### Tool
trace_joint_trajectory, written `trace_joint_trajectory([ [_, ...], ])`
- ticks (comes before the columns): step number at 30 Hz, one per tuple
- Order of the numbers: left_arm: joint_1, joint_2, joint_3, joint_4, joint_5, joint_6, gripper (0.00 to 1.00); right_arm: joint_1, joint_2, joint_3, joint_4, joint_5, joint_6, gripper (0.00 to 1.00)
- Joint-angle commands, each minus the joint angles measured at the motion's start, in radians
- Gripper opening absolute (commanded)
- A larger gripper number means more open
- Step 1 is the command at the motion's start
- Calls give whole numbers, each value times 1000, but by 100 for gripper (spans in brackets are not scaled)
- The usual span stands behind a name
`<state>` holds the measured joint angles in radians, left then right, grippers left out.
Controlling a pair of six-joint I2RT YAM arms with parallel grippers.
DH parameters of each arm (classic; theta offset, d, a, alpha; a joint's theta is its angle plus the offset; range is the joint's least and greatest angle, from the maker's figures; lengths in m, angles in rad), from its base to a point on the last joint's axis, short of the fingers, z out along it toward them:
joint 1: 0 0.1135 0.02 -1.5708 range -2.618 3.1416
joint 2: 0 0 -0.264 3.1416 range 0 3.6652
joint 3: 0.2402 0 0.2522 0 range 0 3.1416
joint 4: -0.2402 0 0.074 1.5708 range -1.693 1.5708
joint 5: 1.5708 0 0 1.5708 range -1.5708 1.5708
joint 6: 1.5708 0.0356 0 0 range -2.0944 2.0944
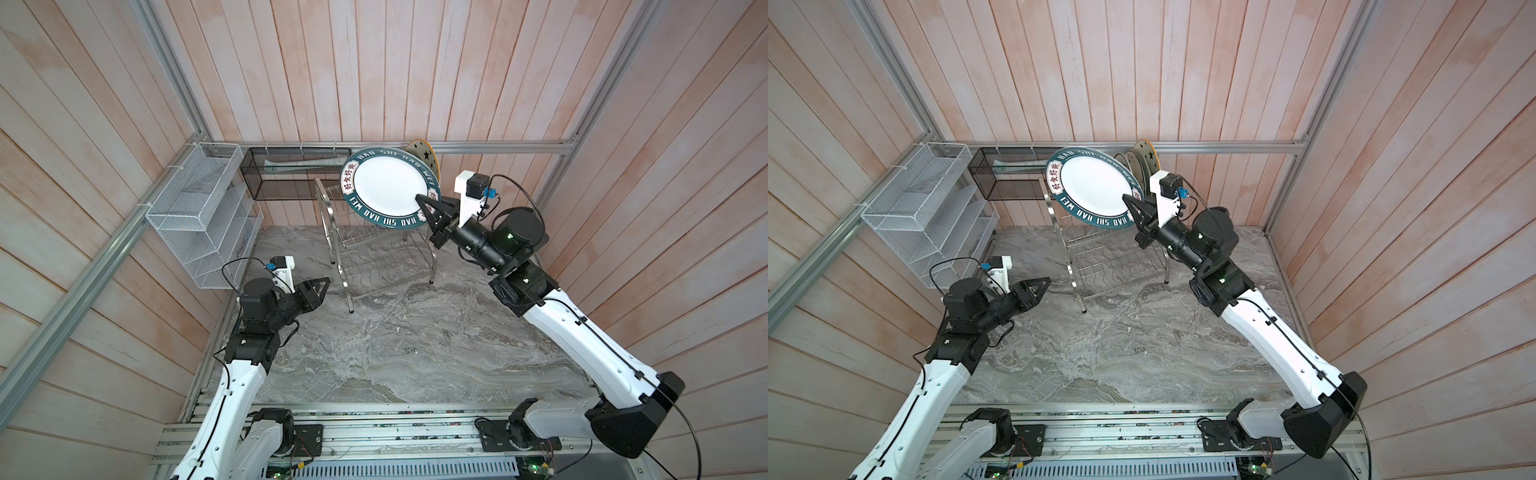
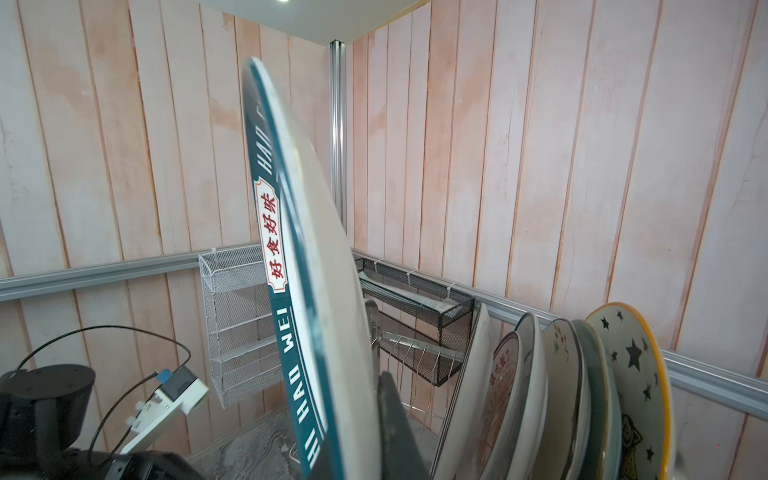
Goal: Load plates into a dish rack
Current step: Place the plate on the dish rack.
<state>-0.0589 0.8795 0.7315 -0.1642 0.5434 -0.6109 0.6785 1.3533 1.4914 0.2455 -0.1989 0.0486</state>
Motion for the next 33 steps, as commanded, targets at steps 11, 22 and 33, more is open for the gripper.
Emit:
trace_joint_trajectory([
  [11, 6, -51, -27, 51, 24, -20, 47, 72, 231, 222, 135, 515, -65, 0],
  [22, 8, -62, -19, 14, 10, 3, 47, 154, 470, 474, 59, 767, -141, 0],
  [33, 14, -83, 3, -47, -7, 34, 47, 194, 670, 674, -49, 881, -143, 0],
])
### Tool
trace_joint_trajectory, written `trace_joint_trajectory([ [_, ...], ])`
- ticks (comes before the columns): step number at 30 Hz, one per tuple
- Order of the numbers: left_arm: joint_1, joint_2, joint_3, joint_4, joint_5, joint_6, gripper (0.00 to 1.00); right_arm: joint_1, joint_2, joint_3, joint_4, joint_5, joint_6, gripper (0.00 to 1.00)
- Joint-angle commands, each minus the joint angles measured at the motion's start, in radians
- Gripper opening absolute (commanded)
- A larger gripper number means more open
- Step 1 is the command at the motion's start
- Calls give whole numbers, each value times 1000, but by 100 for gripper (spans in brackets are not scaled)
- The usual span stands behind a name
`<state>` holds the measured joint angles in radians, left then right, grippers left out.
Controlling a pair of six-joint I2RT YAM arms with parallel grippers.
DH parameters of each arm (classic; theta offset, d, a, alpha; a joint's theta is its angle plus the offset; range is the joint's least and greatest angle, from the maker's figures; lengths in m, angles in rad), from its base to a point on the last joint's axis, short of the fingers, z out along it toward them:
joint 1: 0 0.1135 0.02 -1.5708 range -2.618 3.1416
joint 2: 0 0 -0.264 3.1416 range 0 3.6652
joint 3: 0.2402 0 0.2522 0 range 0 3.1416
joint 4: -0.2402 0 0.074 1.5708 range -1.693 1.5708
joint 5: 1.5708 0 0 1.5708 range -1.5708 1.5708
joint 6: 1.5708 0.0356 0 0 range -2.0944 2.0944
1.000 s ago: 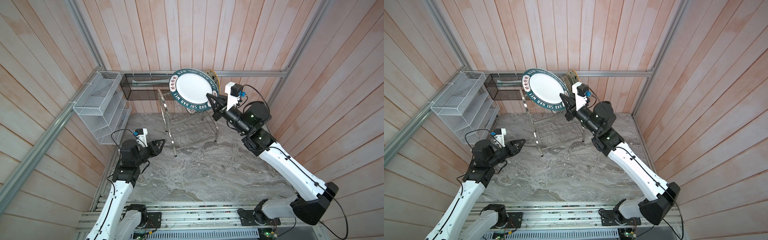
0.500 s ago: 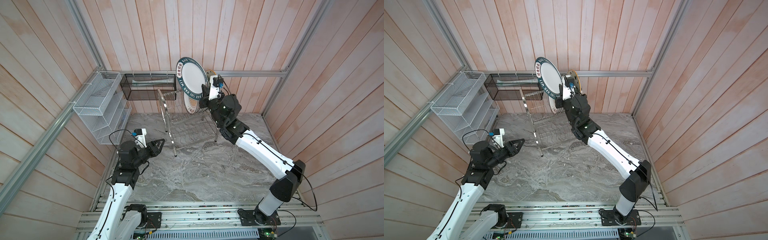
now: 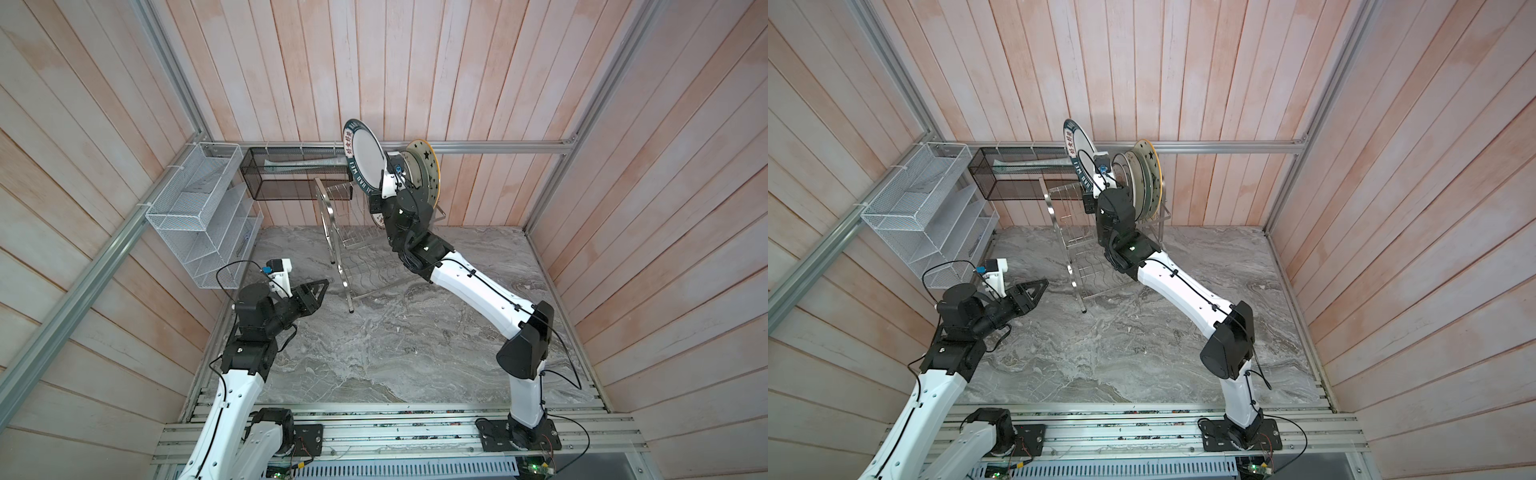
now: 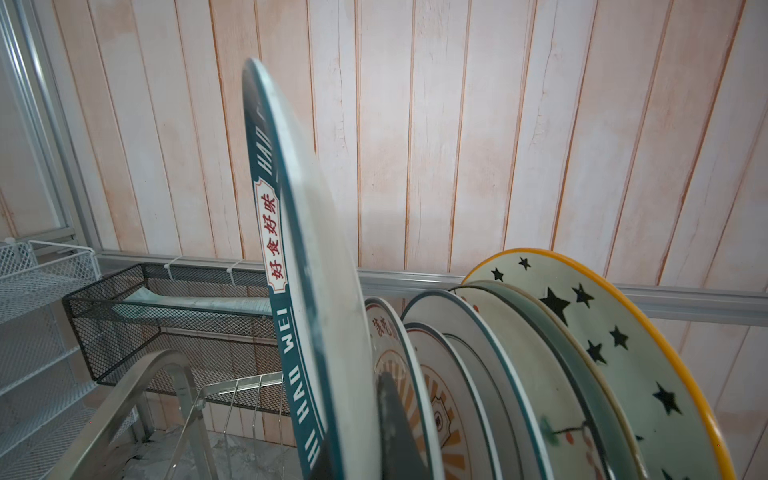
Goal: Load plates into a dish rack
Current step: Place the plate on the dish rack.
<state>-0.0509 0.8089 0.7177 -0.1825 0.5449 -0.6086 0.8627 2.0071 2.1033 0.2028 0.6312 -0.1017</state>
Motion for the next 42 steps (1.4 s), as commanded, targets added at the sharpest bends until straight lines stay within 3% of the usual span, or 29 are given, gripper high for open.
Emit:
trace_joint_trajectory([
  [1, 7, -14, 16, -32, -10, 32, 47, 11, 23, 66, -12, 54, 12, 0],
  [20, 11, -29, 26, -37, 13, 34, 47, 40, 16, -6, -98, 136, 147, 0],
  [42, 14, -66, 43, -93, 7, 50, 47, 65, 67, 31, -162, 206, 151, 0],
])
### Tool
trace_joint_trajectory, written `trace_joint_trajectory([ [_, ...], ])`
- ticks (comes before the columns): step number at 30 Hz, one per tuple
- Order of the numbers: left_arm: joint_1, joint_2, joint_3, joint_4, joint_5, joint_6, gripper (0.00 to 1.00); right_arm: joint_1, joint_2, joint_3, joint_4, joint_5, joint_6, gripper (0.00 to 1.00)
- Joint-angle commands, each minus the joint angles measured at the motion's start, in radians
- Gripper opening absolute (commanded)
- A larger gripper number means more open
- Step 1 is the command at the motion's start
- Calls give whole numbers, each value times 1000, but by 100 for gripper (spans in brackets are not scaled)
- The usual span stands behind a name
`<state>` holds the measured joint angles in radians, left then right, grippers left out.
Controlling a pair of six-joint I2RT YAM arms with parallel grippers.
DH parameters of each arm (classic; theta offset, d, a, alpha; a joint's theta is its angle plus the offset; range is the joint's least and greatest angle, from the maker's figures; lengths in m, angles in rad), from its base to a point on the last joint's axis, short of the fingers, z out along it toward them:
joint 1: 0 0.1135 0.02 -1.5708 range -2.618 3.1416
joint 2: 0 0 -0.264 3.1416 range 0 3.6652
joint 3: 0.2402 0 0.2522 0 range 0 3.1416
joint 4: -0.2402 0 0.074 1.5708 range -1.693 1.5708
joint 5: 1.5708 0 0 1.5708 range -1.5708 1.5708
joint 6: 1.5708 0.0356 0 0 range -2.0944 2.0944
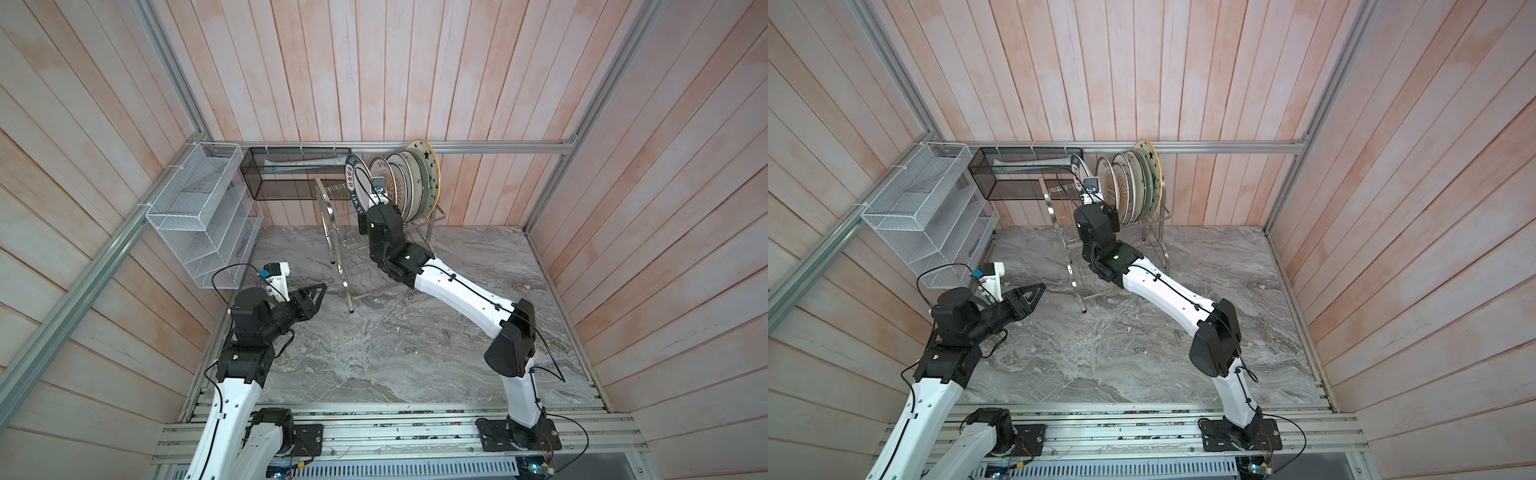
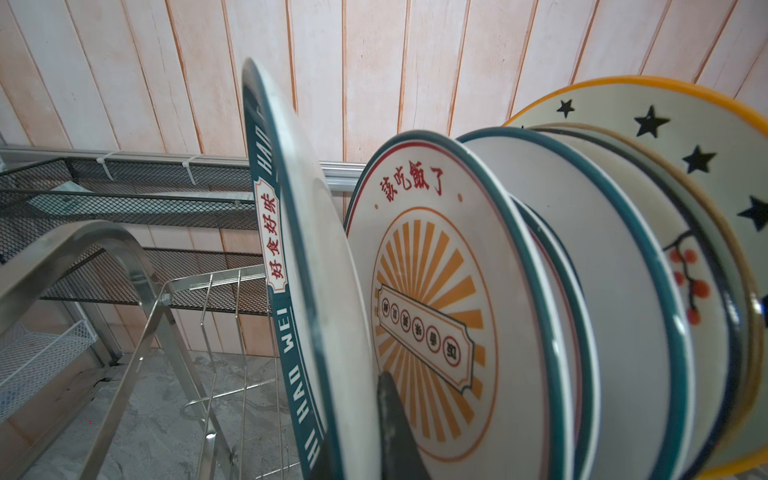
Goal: Load plates into a dish rack
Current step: Place the plate on the dish rack.
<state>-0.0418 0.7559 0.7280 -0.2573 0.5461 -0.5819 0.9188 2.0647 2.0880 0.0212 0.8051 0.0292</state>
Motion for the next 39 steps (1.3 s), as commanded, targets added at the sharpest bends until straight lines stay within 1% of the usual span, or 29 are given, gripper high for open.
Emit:
trace_joint_trajectory([
  [1, 5, -15, 31, -19, 6, 23, 47, 9, 8, 49, 19, 35, 21, 0],
  [7, 6, -17, 27, -20, 8, 24, 47, 15, 18, 95, -44, 41, 48, 0],
  [20, 6, -36, 30, -43, 8, 34, 47, 26, 30, 121, -90, 50, 58, 0],
  [25, 7, -40, 30, -50, 9, 38, 47, 29, 62, 173, -138, 59, 69, 0],
  [32, 8, -45, 31, -62, 15, 46, 47, 33, 133, 283, -221, 103, 68, 0],
  [39, 8, -53, 34, -74, 14, 53, 47, 36, 136, 276, -234, 113, 60, 0],
])
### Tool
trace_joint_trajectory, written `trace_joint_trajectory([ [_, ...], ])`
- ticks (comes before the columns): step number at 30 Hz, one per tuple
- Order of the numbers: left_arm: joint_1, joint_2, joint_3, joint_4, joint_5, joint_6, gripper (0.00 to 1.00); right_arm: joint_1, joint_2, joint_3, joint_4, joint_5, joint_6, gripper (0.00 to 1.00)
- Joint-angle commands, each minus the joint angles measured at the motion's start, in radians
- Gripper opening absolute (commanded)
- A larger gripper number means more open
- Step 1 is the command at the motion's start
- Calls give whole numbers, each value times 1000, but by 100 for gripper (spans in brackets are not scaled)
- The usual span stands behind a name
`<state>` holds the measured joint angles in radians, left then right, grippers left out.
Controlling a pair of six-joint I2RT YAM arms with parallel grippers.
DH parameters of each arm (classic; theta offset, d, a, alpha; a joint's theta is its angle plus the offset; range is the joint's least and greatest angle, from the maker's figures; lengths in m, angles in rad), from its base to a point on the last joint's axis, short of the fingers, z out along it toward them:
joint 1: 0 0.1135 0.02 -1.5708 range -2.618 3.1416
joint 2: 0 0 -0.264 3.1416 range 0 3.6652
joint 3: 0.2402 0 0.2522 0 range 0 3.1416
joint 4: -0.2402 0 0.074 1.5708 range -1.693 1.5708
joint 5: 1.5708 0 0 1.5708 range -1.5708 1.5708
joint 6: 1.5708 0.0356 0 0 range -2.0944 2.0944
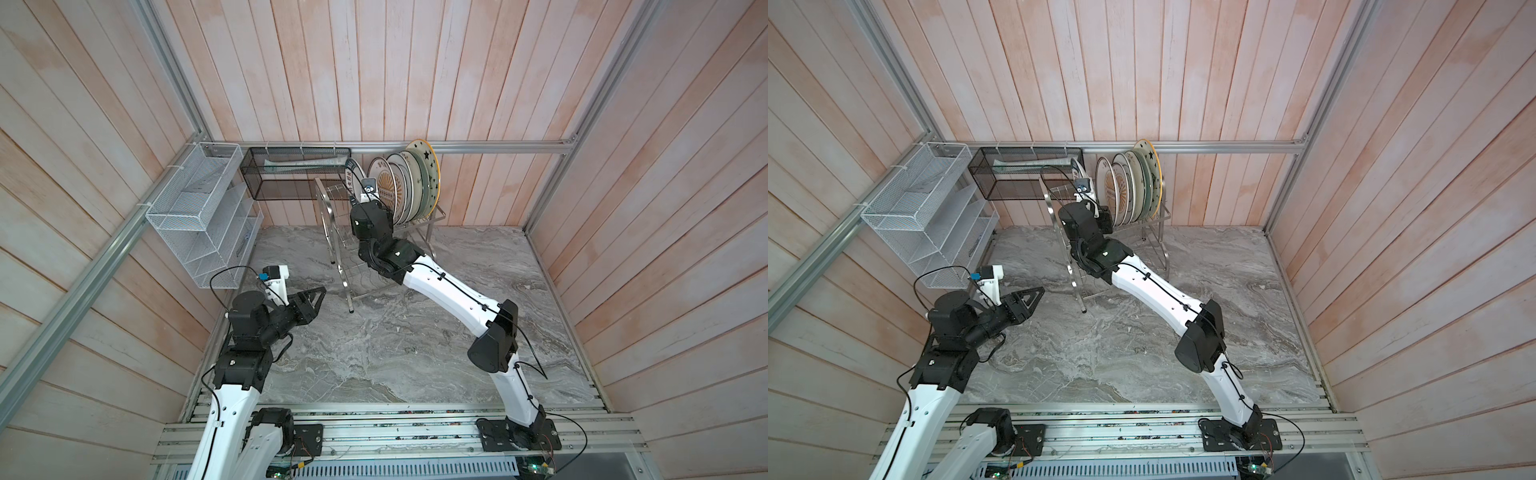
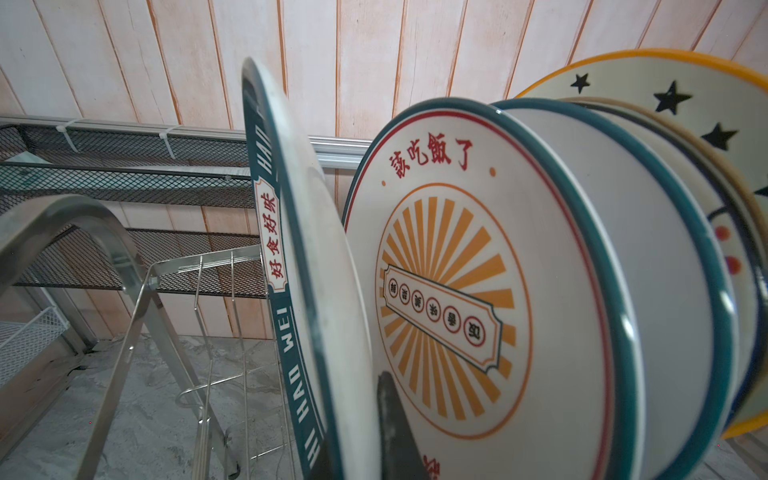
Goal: Load plates into a dish rack
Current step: Place the plate on the dish rack.
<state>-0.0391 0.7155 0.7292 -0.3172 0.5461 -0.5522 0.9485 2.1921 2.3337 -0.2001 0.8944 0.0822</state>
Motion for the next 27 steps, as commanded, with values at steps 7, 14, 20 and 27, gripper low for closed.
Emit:
trace_joint_trajectory([
  [7, 7, -10, 35, -15, 13, 23, 48, 6, -38, -62, 52, 9, -16, 0],
  [14, 6, -3, 45, -14, 12, 20, 47, 6, -68, -112, 93, -4, -44, 0],
  [20, 7, 3, 56, -20, 11, 20, 48, 6, -75, -125, 102, -2, -52, 8],
  [27, 7, 9, 64, -27, 8, 20, 48, 6, -98, -155, 126, -5, -57, 14],
])
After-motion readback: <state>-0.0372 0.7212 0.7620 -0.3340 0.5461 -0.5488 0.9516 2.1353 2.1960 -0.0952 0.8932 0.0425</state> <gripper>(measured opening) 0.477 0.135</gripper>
